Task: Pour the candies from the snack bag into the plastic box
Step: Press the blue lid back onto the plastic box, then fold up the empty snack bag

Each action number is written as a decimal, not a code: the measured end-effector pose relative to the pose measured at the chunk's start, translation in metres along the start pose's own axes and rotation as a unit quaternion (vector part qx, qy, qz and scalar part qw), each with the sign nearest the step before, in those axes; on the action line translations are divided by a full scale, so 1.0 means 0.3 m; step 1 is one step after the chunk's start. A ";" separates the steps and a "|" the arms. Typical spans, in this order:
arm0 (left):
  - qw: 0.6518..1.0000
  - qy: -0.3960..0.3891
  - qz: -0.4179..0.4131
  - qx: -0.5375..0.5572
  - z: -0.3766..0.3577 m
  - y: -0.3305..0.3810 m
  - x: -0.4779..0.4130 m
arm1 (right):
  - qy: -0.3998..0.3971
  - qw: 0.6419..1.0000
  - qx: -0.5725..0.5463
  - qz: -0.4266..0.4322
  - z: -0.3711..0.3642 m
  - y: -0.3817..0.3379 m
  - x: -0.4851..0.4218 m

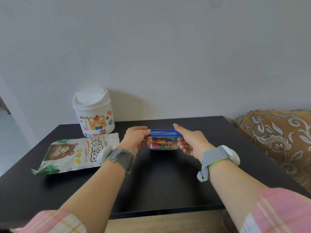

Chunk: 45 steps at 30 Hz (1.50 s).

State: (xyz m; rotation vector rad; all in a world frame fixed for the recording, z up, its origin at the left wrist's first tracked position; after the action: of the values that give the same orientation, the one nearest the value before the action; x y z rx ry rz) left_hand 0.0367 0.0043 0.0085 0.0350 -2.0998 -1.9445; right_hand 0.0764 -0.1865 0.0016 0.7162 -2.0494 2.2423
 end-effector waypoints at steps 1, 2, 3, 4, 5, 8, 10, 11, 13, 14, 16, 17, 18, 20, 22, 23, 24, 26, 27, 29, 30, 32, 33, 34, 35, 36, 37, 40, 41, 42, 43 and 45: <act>1.000 -0.005 -0.002 -0.012 0.000 -0.002 -0.001 | -0.015 1.000 0.002 -0.013 -0.004 0.005 0.001; 1.000 -0.013 -0.002 -0.024 0.000 -0.007 -0.002 | -0.031 0.999 -0.005 -0.026 -0.009 0.011 0.003; 0.999 -0.021 -0.004 -0.036 -0.001 -0.012 -0.003 | -0.044 0.998 -0.018 -0.037 -0.011 0.017 0.004; 0.998 -0.027 -0.008 -0.051 -0.001 -0.017 -0.008 | -0.051 0.997 -0.033 -0.043 -0.011 0.024 0.005; 0.997 -0.031 -0.015 -0.068 -0.003 -0.024 -0.014 | -0.052 0.996 -0.050 -0.044 -0.010 0.028 0.004; 0.989 -0.028 -0.035 -0.141 -0.016 -0.036 -0.035 | -0.017 0.994 -0.104 -0.014 0.006 0.037 -0.011; 0.981 -0.009 -0.045 -0.188 -0.016 -0.035 -0.043 | 0.031 0.991 -0.129 0.007 0.024 0.040 -0.020; 0.979 0.004 -0.051 -0.199 -0.011 -0.030 -0.046 | 0.065 0.992 -0.108 0.024 0.040 0.039 -0.019; 0.974 0.035 -0.066 -0.212 0.010 -0.013 -0.050 | 0.162 0.984 0.033 0.061 0.086 0.025 -0.007; 0.972 0.050 -0.074 -0.218 0.025 -0.005 -0.052 | 0.213 0.965 0.125 0.088 0.104 0.008 0.009; 0.967 0.069 -0.086 -0.228 0.052 0.010 -0.055 | 0.259 0.919 0.245 0.169 0.103 -0.037 0.035; 0.965 0.073 -0.089 -0.234 0.064 0.014 -0.057 | 0.242 0.905 0.276 0.215 0.083 -0.054 0.030; 0.964 0.076 -0.091 -0.238 0.075 0.017 -0.058 | 0.204 0.895 0.305 0.252 0.052 -0.065 0.020; 0.963 0.079 -0.091 -0.240 0.095 0.017 -0.060 | 0.109 0.881 0.363 0.285 -0.020 -0.057 -0.012; 0.961 0.079 -0.093 -0.249 0.108 0.015 -0.056 | 0.074 0.870 0.389 0.293 -0.059 -0.038 -0.024; 0.957 0.081 -0.096 -0.262 0.117 0.016 -0.053 | 0.080 0.867 0.393 0.295 -0.064 -0.036 -0.028; 0.951 0.082 -0.101 -0.279 0.127 0.018 -0.047 | 0.093 0.861 0.405 0.292 -0.065 -0.036 -0.034; 0.939 0.087 -0.106 -0.314 0.151 0.023 -0.029 | 0.113 0.847 0.447 0.263 -0.071 -0.037 -0.054; 0.933 0.093 -0.110 -0.330 0.168 0.029 -0.014 | 0.120 0.839 0.471 0.245 -0.079 -0.039 -0.061; 0.910 0.120 -0.124 -0.377 0.211 0.051 0.022 | 0.140 0.823 0.499 0.234 -0.103 -0.049 -0.066; 0.896 0.136 -0.130 -0.403 0.241 0.064 0.044 | 0.153 0.814 0.501 0.252 -0.122 -0.058 -0.057; 0.870 0.175 -0.125 -0.444 0.338 0.081 0.084 | 0.168 0.801 0.477 0.319 -0.172 -0.081 -0.027; 0.858 0.200 -0.115 -0.459 0.410 0.082 0.102 | 0.165 0.801 0.454 0.354 -0.202 -0.094 -0.009; 0.848 0.226 -0.104 -0.468 0.491 0.081 0.121 | 0.157 0.801 0.436 0.380 -0.237 -0.103 0.002; 0.841 0.248 -0.090 -0.472 0.566 0.073 0.127 | 0.144 0.803 0.429 0.387 -0.263 -0.108 0.011; 0.834 0.265 -0.060 -0.480 0.642 0.059 0.140 | 0.118 0.811 0.433 0.376 -0.298 -0.107 0.013; 0.826 0.274 -0.013 -0.493 0.712 0.035 0.153 | 0.086 0.822 0.442 0.349 -0.335 -0.101 0.010; 0.826 0.226 0.112 -0.504 0.815 -0.059 0.173 | -0.041 0.890 0.410 0.195 -0.432 -0.047 -0.015; 0.835 0.204 0.121 -0.497 0.822 -0.089 0.174 | -0.084 0.920 0.359 0.136 -0.462 -0.024 -0.020; 0.839 0.187 0.122 -0.495 0.816 -0.110 0.179 | -0.114 0.943 0.300 0.086 -0.487 -0.006 -0.018; 0.840 0.177 0.119 -0.499 0.808 -0.124 0.183 | -0.135 0.959 0.245 0.050 -0.508 0.006 -0.013; 0.837 0.159 0.115 -0.512 0.779 -0.134 0.187 | -0.171 0.971 0.164 0.008 -0.537 0.020 -0.007</act>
State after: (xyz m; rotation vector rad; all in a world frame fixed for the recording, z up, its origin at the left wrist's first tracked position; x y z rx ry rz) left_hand -0.0752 0.2168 -0.0336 -0.0992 -0.6395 -2.4155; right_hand 0.0254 -0.0339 -0.0101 1.1890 -1.8185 2.6598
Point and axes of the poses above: each hand's wrist, its own x-axis away from the middle knuckle, its own z-axis out of the back of the hand, y = z × x, the point moved 5 cm from there along -x, towards the middle knuckle, and after that the axes turned 13 degrees about -y, right-handed, at the moved point
